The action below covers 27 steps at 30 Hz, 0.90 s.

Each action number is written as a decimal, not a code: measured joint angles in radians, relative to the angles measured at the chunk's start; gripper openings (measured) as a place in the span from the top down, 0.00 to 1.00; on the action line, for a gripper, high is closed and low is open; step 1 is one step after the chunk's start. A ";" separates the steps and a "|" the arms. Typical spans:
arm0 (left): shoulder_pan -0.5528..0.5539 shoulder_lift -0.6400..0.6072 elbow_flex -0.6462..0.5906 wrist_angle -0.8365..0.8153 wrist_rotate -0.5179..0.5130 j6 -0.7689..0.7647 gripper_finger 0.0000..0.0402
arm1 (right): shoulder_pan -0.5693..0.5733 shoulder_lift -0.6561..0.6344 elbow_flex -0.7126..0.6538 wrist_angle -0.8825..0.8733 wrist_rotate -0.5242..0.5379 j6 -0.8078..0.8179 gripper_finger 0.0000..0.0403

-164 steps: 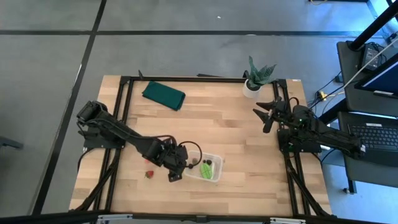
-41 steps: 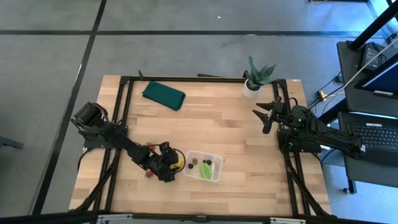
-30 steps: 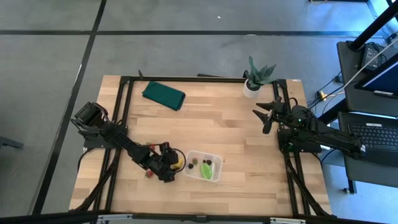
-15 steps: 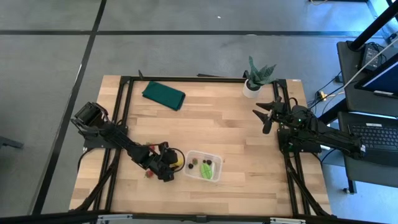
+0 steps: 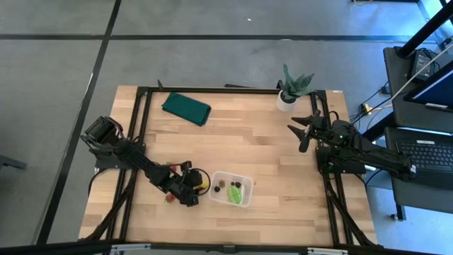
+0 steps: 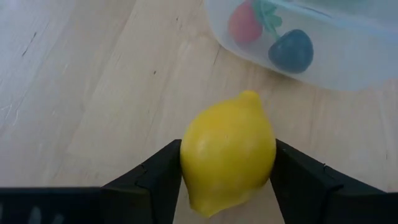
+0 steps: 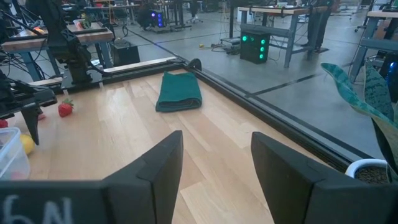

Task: Pick and placing Produce into tupperware
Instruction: Put the yellow lemon into the transparent bin

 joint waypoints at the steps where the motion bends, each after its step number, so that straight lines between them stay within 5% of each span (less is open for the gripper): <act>1: 0.000 0.000 0.000 0.000 0.000 0.000 0.50 | 0.000 0.000 0.000 0.000 0.000 0.000 0.52; 20: 0.000 -0.003 -0.001 0.001 -0.057 -0.005 0.50 | 0.000 0.000 0.000 0.000 0.000 0.000 0.52; 27: 0.013 -0.099 -0.001 -0.018 -0.058 -0.004 0.50 | 0.000 0.000 0.000 0.017 0.000 0.001 0.52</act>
